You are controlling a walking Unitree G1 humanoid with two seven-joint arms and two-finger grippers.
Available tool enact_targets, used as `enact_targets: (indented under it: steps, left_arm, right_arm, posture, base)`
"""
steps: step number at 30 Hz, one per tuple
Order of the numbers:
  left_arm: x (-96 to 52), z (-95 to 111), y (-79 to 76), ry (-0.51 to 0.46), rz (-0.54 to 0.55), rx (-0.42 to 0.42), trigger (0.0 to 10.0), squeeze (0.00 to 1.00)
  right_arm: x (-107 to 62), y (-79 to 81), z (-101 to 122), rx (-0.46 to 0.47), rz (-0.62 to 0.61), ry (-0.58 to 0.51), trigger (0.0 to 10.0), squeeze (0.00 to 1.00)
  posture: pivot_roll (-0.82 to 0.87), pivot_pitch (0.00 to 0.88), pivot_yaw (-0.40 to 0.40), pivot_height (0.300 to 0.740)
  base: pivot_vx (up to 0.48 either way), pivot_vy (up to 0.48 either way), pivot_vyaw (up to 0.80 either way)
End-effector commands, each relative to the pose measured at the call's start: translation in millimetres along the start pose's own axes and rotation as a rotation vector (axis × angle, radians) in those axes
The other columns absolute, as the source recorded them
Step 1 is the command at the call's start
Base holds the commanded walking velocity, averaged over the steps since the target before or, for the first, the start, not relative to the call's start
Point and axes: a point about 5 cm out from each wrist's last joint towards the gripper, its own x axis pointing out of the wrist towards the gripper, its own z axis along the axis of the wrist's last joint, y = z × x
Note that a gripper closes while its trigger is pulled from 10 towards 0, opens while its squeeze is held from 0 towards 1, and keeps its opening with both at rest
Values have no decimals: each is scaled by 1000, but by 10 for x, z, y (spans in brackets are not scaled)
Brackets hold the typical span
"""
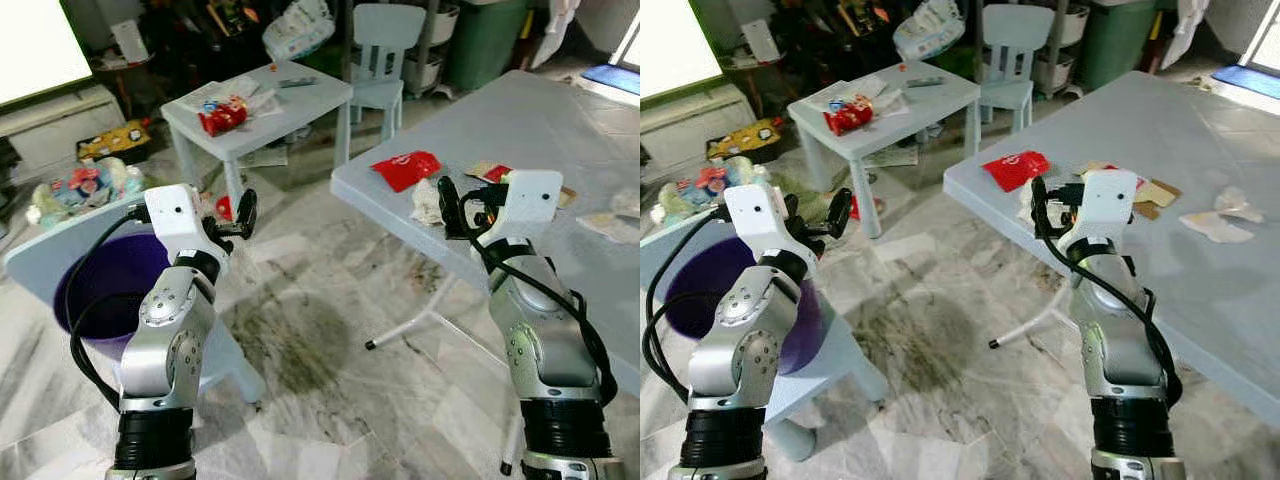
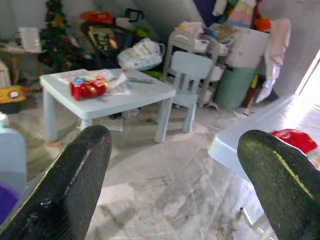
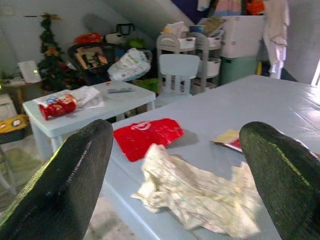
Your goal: Picking trash to rubbish bin
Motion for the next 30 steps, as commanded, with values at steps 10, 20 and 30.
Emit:
enact_targets:
  steps: [10,20,30]
  left_arm:
    - [10,19,3,-11,-11,24,10000,0]
    - [2,0,-9,-7,-13,28,10000,0]
    - [-8,-43,-17,12,-12,31,10000,0]
  right_arm:
    - [28,30,31,-4,12,-18,10000,0]
    - [46,42,41,-13,21,-19,10000,0]
    - [40,40,38,-19,21,-12,10000,0]
  posture:
    - [86,51,20,740]
    - [85,51,13,740]
    - [79,57,11,740]
  base:
    - [313,0,-230]
    - [366,0,0]
    - [372,0,-694]
